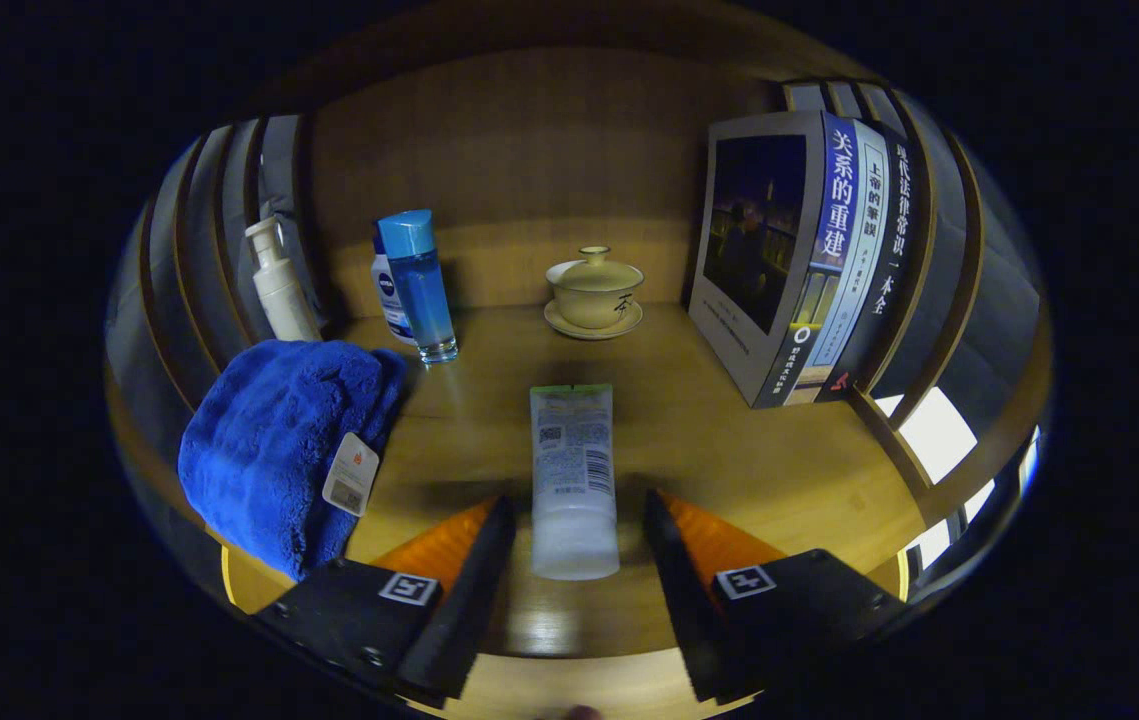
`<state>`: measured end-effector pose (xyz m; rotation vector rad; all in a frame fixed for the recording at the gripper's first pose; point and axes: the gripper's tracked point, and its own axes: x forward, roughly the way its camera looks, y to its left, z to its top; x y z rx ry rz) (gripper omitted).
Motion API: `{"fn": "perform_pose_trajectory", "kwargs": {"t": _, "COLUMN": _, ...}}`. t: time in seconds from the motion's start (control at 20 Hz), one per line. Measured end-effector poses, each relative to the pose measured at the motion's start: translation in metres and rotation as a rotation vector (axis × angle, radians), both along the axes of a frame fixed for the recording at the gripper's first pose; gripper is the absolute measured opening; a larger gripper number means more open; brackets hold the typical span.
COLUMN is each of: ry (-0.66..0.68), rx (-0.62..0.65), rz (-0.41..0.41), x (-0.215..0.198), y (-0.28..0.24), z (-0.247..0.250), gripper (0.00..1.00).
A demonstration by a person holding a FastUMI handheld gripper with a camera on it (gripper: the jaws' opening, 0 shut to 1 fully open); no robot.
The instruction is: Pull open the drawer, take out the items inside it, and place them on the countertop above the cabinet.
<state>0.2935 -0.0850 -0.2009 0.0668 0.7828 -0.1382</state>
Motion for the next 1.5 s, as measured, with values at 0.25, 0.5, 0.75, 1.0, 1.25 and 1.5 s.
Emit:
{"fn": "perform_pose_trajectory", "kwargs": {"t": 0.25, "ry": -0.203, "rx": -0.130, "rz": 0.087, "x": -0.010, "y": 0.019, "z": 0.050, "gripper": 1.00}}
{"fn": "perform_pose_trajectory", "kwargs": {"t": 0.5, "ry": -0.453, "rx": -0.162, "rz": 0.072, "x": -0.055, "y": 0.061, "z": 0.149, "gripper": 0.98}}
{"fn": "perform_pose_trajectory", "kwargs": {"t": 0.75, "ry": -0.607, "rx": -0.189, "rz": 0.136, "x": -0.149, "y": 0.104, "z": 0.200, "gripper": 0.98}}
{"fn": "perform_pose_trajectory", "kwargs": {"t": 1.0, "ry": -0.719, "rx": -0.152, "rz": 0.211, "x": -0.234, "y": 0.133, "z": 0.178, "gripper": 0.98}}
{"fn": "perform_pose_trajectory", "kwargs": {"t": 1.25, "ry": -0.692, "rx": -0.094, "rz": 0.162, "x": -0.310, "y": 0.116, "z": 0.115, "gripper": 0.98}}
{"fn": "perform_pose_trajectory", "kwargs": {"t": 1.5, "ry": -0.619, "rx": -0.172, "rz": 0.045, "x": -0.339, "y": 0.068, "z": 0.040, "gripper": 0.98}}
